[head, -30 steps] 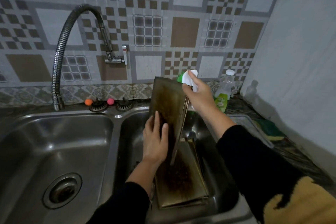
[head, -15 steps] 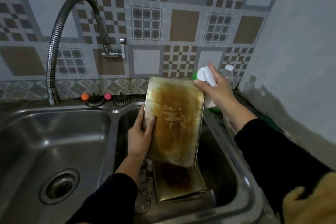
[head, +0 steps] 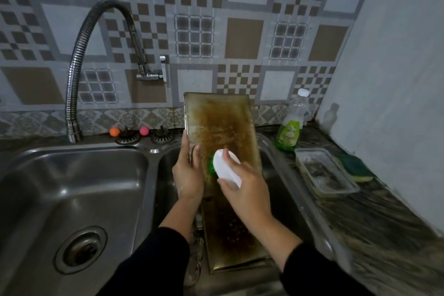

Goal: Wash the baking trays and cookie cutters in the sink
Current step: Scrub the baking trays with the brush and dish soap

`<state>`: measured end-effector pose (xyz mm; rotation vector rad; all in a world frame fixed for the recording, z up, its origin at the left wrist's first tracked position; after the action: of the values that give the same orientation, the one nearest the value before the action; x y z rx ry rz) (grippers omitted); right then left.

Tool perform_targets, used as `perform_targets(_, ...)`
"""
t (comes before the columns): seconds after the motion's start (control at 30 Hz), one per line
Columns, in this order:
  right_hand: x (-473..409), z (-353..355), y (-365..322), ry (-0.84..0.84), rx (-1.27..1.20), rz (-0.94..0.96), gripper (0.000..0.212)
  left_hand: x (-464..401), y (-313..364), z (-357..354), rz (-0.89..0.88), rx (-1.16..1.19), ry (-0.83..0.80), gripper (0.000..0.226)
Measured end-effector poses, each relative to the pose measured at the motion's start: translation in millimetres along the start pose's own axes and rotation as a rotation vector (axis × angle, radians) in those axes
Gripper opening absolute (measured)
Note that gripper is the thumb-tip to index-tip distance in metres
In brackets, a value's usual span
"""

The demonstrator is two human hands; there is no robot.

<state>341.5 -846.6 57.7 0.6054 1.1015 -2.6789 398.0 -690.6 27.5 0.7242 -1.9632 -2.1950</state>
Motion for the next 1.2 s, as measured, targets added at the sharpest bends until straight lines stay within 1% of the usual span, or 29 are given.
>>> perform_targets(0.07,-10.0,7.7,-4.2,0.046,0.000,0.028,0.068,5.9,-1.2,-7.2,-0.008,0.064,-0.081,0.048)
perform_targets(0.13,-49.6,28.9,-10.8,0.136,0.063,0.013,0.064,19.6,-1.7,-23.8,0.007,0.120,-0.185,0.048)
perform_targets(0.2,-94.0,53.5,-21.3,0.219,0.104,-0.014,0.060,31.8,3.4,-35.6,-0.008,0.132,-0.212,0.047)
perform_targets(0.27,-113.1,59.8,-27.2,0.232,0.080,-0.013,0.059,32.8,10.7,-37.6,-0.027,0.136,-0.184,0.047)
perform_targets(0.3,-107.3,52.4,-27.0,0.187,0.064,-0.021,0.059,28.7,12.8,-33.9,-0.031,0.127,-0.154,0.046)
perform_targets(0.4,-36.0,11.2,-22.3,0.036,-0.018,-0.002,0.061,9.6,11.8,-6.6,-0.016,0.080,-0.012,0.044)
perform_targets(0.47,8.8,-3.8,-23.0,-0.006,-0.115,0.026,0.068,4.9,12.5,7.1,-0.033,0.073,0.015,0.043)
perform_targets(0.53,-1.4,-0.4,-20.7,0.035,-0.086,0.011,0.067,11.1,10.9,5.2,-0.025,0.095,-0.050,0.042)
perform_targets(0.6,-44.5,13.0,-16.8,0.096,-0.003,-0.050,0.061,24.8,8.8,-2.6,-0.015,0.114,-0.101,0.042)
perform_targets(0.63,-68.9,23.9,-14.7,0.136,0.017,-0.081,0.060,31.2,11.7,-4.7,-0.039,0.106,-0.098,0.043)
perform_targets(0.7,-101.1,43.2,-6.8,0.193,-0.016,-0.160,0.061,35.4,18.2,-3.5,-0.065,0.096,-0.069,0.043)
perform_targets(0.73,-103.2,45.6,-0.5,0.190,-0.025,-0.196,0.061,34.1,21.6,0.0,-0.065,0.101,-0.053,0.042)
perform_targets(0.8,-75.1,37.5,1.6,0.125,-0.030,-0.220,0.061,27.1,25.2,16.5,-0.081,0.074,0.012,0.042)
perform_targets(0.87,-22.3,19.7,-3.4,0.069,-0.058,-0.183,0.062,22.0,28.0,35.9,-0.109,0.015,0.072,0.044)
perform_targets(0.93,15.0,12.8,-10.7,0.094,-0.071,-0.108,0.063,25.5,30.5,46.2,-0.129,-0.025,0.092,0.044)
perform_targets(1.0,4.1,22.9,-6.4,0.167,-0.032,-0.108,0.063,39.0,32.9,43.3,-0.124,-0.032,0.063,0.044)
perform_targets(1.07,-31.3,40.0,1.0,0.205,0.039,-0.187,0.061,55.8,35.6,36.0,-0.122,-0.063,0.048,0.045)
perform_targets(1.13,-61.1,60.9,4.7,0.214,0.066,-0.250,0.061,69.9,37.7,29.9,-0.111,-0.073,0.046,0.046)
perform_targets(1.2,-67.7,73.1,2.1,0.204,0.073,-0.255,0.062,81.4,42.6,27.0,-0.103,-0.063,0.045,0.046)
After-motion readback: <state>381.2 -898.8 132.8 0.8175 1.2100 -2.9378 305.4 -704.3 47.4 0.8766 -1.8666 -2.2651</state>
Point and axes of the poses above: each hand's wrist, its own x-axis away from the middle knuckle, its own z-axis out of the back of the hand, y = z × x, the point moved 9 cm from there along -x, towards the middle knuckle
